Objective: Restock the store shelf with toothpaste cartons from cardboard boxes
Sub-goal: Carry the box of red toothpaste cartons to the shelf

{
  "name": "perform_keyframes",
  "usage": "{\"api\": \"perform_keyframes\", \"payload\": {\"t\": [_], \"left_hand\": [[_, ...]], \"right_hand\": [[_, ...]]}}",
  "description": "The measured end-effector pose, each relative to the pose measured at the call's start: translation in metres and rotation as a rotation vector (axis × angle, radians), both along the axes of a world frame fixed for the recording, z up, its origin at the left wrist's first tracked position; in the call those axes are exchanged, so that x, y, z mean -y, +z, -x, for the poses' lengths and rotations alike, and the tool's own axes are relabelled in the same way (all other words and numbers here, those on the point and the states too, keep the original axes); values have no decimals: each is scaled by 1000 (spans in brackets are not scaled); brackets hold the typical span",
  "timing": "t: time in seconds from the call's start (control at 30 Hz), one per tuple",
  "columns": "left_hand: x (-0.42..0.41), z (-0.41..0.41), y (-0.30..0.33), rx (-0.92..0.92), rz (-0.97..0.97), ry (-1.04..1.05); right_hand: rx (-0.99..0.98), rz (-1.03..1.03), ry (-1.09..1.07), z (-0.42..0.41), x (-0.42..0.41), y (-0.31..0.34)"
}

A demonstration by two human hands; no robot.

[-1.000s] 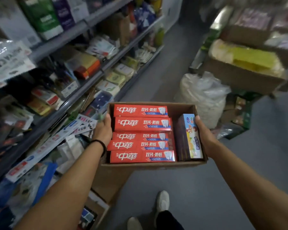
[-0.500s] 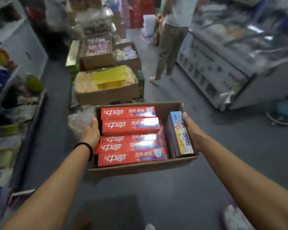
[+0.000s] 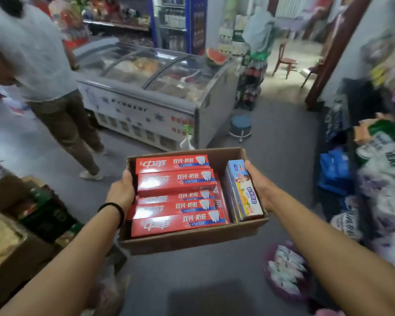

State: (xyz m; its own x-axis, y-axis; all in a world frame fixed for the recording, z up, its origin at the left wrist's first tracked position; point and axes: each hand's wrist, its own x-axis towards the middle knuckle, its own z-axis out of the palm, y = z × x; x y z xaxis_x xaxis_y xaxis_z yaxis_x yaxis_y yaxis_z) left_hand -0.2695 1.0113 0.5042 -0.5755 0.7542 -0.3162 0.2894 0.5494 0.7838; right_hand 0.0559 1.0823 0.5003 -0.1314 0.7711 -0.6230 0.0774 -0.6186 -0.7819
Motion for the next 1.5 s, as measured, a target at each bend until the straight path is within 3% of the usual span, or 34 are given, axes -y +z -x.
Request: {"api": "perform_keyframes", "payload": {"t": [0.23,0.4,0.83,1.23,1.5], "left_hand": [[-185,-66,23,-53,-7,-325],[-324,-136,5,-47,10,-506],[-730,-365,11,-74,24,-717],[-1098,-559,8,-131,-68,-1000],[-1264,-728,-1,-168,4,-1163]], "right_hand": [[19,-8,-312,-69,-84,12],[29,12,-509,-130,-165,-8],[25,22,-806,-332,-511,15],[-29,-22,-1103,-472,-796,-23],[-74,35,-1265,-589,-929,-44]]}}
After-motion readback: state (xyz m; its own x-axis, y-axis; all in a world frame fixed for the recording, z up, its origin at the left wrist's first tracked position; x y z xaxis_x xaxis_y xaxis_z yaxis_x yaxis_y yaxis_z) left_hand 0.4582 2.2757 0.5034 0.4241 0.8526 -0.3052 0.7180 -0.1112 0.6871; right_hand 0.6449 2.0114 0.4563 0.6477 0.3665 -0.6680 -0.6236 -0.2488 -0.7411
